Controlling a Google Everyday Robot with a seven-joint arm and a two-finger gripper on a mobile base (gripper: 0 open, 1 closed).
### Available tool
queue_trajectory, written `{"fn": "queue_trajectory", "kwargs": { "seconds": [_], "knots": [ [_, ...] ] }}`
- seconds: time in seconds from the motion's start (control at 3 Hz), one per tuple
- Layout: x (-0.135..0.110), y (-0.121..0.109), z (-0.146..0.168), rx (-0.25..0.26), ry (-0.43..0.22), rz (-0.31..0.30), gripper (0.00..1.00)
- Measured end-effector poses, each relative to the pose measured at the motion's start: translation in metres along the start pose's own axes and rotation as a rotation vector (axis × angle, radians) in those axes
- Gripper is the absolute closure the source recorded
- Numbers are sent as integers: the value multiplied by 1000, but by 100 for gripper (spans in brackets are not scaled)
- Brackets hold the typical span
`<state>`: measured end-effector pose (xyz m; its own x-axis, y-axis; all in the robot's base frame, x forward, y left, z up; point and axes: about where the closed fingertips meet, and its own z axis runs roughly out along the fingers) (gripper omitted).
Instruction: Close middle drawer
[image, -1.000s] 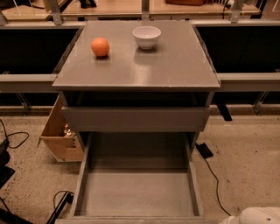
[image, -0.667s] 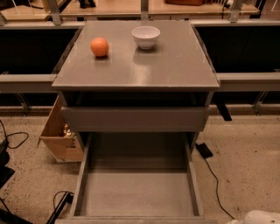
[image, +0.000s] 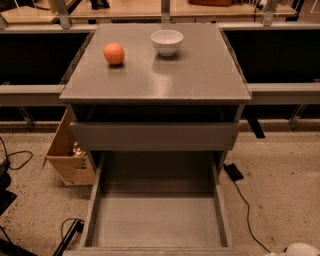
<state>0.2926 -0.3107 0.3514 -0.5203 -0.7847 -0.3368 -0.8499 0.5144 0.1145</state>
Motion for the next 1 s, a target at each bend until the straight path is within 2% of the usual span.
{"fn": "queue_trajectory", "kwargs": {
  "seconds": [0.33,1.0],
  "knots": [
    [0,0,0,0,0,0,100],
    [-36,88,27,-55,-73,-119,100]
  ]
}}
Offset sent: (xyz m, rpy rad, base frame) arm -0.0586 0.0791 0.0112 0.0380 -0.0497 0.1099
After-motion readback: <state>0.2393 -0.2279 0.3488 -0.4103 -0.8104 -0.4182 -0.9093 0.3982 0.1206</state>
